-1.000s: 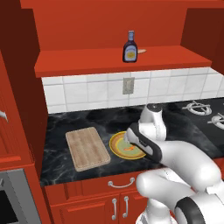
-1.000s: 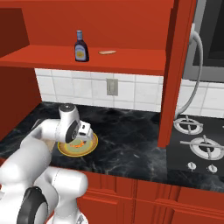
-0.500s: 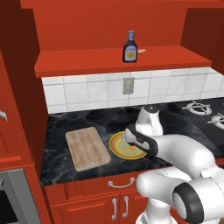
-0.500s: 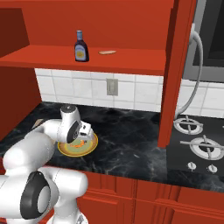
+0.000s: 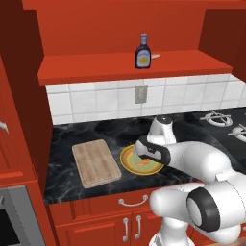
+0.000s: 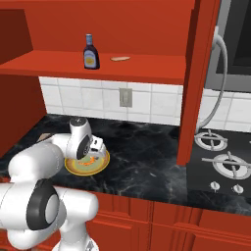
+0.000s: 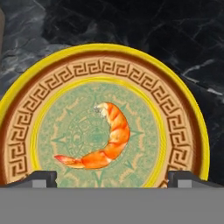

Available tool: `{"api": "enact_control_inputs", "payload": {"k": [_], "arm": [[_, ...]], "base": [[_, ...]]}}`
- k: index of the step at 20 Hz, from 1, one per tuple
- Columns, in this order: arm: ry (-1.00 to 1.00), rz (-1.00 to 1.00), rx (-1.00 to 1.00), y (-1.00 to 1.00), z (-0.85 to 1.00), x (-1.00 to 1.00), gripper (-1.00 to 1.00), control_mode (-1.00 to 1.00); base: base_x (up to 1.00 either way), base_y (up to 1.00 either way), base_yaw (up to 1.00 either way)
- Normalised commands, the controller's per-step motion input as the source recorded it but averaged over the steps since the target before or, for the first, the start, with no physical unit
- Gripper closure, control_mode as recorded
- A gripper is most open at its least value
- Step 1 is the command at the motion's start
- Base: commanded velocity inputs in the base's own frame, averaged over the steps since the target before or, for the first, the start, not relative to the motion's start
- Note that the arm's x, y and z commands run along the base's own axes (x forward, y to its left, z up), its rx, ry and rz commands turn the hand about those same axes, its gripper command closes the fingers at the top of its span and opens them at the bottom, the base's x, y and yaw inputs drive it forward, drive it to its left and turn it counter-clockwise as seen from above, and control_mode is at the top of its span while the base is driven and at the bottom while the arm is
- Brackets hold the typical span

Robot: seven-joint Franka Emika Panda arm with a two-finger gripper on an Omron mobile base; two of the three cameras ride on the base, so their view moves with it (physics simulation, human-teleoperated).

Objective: Pick the shrimp from the plate and place it on the cutting board. Then pick the condiment bottle from the cabinet and place it next to the cutting board.

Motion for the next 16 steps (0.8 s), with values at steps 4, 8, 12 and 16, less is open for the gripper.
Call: {"api": "enact_control_inputs", "payload": {"k": [4,8,12,16], "arm": [[0.0,-0.02,0.0,0.0,-0.18,0.01,-1.0,-1.0],[0.0,-0.02,0.0,0.0,-0.19,0.01,-1.0,-1.0],[0.0,-0.01,0.0,0.0,-0.11,0.04,-1.0,-1.0],[0.0,-0.02,0.0,0.0,-0.06,0.1,-1.0,-1.0]], "base": [[0.0,0.0,0.0],[0.0,0.0,0.0],[0.0,0.0,0.0],[0.0,0.0,0.0]]}}
